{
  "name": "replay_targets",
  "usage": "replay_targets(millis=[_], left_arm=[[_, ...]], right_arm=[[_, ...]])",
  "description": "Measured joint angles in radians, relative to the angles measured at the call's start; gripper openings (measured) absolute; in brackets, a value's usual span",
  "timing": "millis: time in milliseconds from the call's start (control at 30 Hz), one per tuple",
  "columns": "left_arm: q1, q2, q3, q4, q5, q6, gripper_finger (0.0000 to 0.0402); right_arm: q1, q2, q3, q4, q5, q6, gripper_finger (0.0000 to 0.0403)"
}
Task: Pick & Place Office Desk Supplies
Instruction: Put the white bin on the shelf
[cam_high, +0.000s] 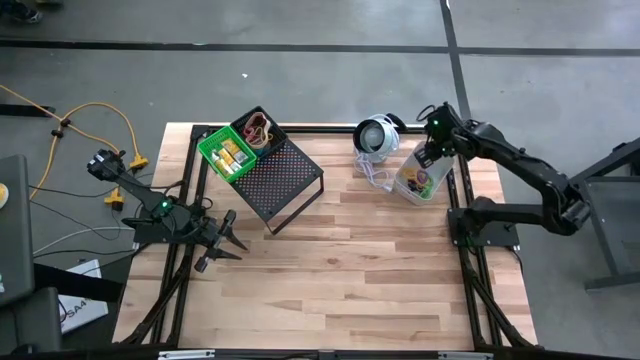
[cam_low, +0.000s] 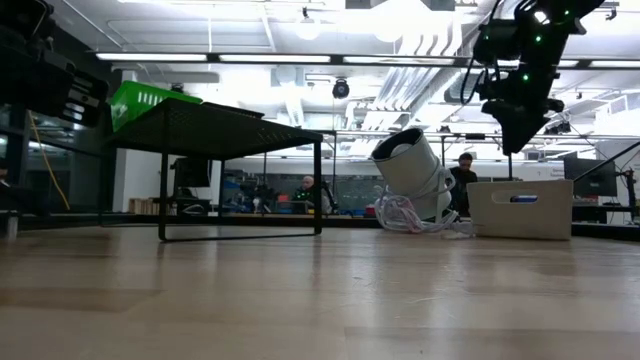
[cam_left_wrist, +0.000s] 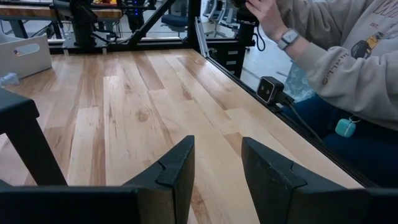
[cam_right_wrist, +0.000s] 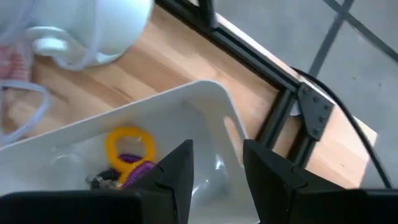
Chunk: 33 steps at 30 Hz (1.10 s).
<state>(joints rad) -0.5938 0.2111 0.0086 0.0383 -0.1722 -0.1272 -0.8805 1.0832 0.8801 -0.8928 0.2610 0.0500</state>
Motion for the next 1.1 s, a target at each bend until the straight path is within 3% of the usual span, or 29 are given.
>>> replay_targets(millis=[633,1100], left_arm=[[0.000,0.000,0.000,0.000,-0.004,0.000,0.0128],[0.000,0.000,0.000,0.000,-0.006,0.000,0.0128]], right_arm=[[0.010,0.045,0.000,-0.067,-0.061,0.067,0.0128],[0.010,0.045,0.000,-0.239,-0.062,0.251,0.0128]])
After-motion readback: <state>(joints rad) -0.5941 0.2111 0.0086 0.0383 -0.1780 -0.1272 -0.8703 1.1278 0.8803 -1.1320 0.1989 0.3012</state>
